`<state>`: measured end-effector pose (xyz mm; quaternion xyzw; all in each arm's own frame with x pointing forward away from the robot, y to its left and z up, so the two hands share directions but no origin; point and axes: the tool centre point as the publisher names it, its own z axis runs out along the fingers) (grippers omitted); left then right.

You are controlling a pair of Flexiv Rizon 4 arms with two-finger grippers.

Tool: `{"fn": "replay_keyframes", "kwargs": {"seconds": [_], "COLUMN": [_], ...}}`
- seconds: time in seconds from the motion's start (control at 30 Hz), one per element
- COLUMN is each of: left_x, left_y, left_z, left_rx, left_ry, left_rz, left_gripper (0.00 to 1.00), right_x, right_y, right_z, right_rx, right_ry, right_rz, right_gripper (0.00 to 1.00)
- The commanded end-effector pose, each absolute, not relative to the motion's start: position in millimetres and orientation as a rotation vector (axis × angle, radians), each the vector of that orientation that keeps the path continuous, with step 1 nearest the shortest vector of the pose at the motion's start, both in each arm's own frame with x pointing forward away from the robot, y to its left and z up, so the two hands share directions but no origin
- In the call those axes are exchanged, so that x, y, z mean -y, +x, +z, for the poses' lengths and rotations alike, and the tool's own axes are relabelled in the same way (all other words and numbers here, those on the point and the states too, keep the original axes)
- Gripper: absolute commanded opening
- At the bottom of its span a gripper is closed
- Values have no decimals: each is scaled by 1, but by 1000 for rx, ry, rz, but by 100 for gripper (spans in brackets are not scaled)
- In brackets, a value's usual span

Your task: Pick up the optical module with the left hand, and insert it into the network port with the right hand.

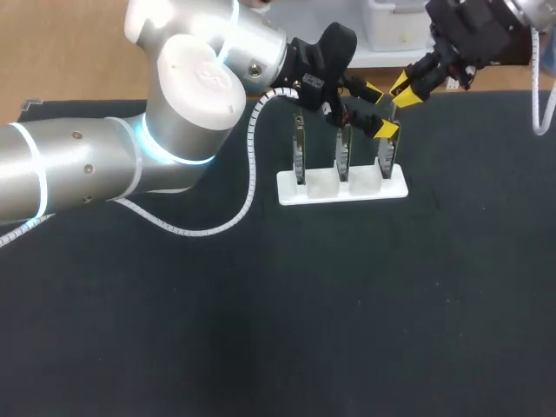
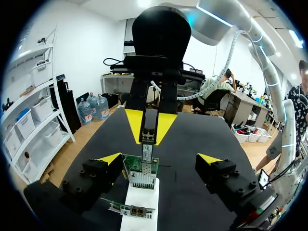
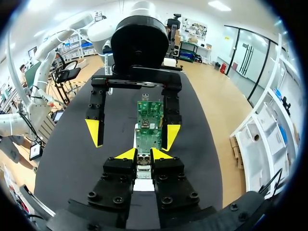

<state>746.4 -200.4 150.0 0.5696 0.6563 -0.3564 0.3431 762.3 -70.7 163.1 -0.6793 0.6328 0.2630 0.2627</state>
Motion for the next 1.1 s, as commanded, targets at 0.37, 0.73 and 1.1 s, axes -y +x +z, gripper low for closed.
{"fn": "replay_keyframes", "kwargs": {"seconds": [0.37,0.73,1.1], "left_x": [201,201,201], "left_y": [747,747,747], "left_z": [150,150,150], "left_rx": [-1707,-1707,-1707], "left_ry": [1483,1483,1483], "left_rz": [-925,-925,-925], "left_gripper": [100,100,100], "right_x": [68,69,69], "right_y": [763,761,762], "right_z": [157,154,153], "right_rx": [-1714,-1721,-1726], "right_ry": [-1853,-1854,-1853], "right_rz": [682,691,688], "right_gripper": [0,0,0]}}
